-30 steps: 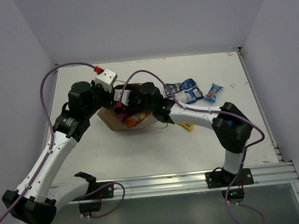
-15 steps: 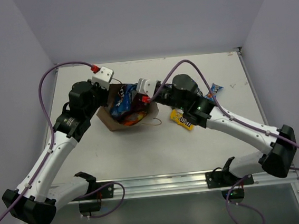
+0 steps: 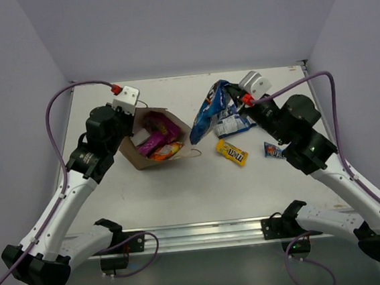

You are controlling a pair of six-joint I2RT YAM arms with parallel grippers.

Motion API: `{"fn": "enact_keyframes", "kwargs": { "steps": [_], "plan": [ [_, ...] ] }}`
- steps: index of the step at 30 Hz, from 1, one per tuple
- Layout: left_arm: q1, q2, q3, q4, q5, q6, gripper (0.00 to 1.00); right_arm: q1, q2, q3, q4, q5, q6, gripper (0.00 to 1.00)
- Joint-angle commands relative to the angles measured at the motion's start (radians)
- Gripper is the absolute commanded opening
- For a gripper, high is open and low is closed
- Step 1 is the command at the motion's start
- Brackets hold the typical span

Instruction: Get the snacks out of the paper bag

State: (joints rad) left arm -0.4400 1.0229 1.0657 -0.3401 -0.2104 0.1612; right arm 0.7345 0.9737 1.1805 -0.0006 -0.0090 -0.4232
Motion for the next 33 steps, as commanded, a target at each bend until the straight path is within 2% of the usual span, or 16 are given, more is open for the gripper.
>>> {"fn": "enact_keyframes", "kwargs": {
  "steps": [1, 5, 8, 14, 16, 19, 22, 24, 26, 28, 29, 32, 33],
  "plan": [
    [-0.002, -0.066, -0.001, 0.069, -0.078, 0.021, 0.00, -0.079, 0.003, -0.028, -0.030, 0.098, 0.113, 0.00],
    [-0.002, -0.109, -0.026, 0.066, -0.087, 0.029, 0.00, -0.167, 0.074, -0.016, -0.022, 0.089, 0.182, 0.00],
    [-0.002, -0.135, -0.033, 0.058, -0.093, 0.050, 0.00, -0.188, 0.190, 0.045, -0.016, 0.072, 0.207, 0.00],
    [-0.002, -0.175, -0.046, 0.049, -0.073, 0.070, 0.00, -0.205, 0.506, 0.273, -0.006, 0.032, 0.251, 0.00],
    [-0.002, -0.182, -0.046, 0.049, -0.047, 0.081, 0.00, -0.205, 0.584, 0.332, 0.043, 0.032, 0.274, 0.00],
    [-0.002, -0.191, -0.047, 0.047, -0.018, 0.097, 0.00, -0.202, 0.701, 0.318, 0.155, -0.015, 0.316, 0.00],
    [-0.002, -0.199, -0.062, 0.039, 0.057, 0.113, 0.00, -0.184, 0.776, 0.225, 0.278, -0.075, 0.302, 0.01],
    [-0.002, -0.204, -0.075, 0.035, 0.077, 0.116, 0.00, -0.158, 0.809, 0.165, 0.277, -0.101, 0.267, 0.07],
    [-0.002, -0.205, -0.087, 0.032, 0.095, 0.120, 0.00, -0.136, 0.806, 0.119, 0.258, -0.120, 0.268, 0.19],
    [-0.002, -0.204, -0.093, 0.030, 0.106, 0.127, 0.00, -0.127, 0.743, 0.041, 0.223, -0.150, 0.294, 0.32],
    [-0.002, -0.202, -0.096, 0.032, 0.111, 0.129, 0.00, -0.124, 0.711, 0.010, 0.202, -0.157, 0.307, 0.47],
    [-0.002, -0.192, -0.093, 0.033, 0.141, 0.136, 0.00, -0.121, 0.558, -0.048, 0.096, -0.174, 0.353, 0.65],
    [-0.002, -0.187, -0.092, 0.035, 0.154, 0.136, 0.00, -0.116, 0.481, -0.038, 0.062, -0.181, 0.360, 0.67]
  ]
}}
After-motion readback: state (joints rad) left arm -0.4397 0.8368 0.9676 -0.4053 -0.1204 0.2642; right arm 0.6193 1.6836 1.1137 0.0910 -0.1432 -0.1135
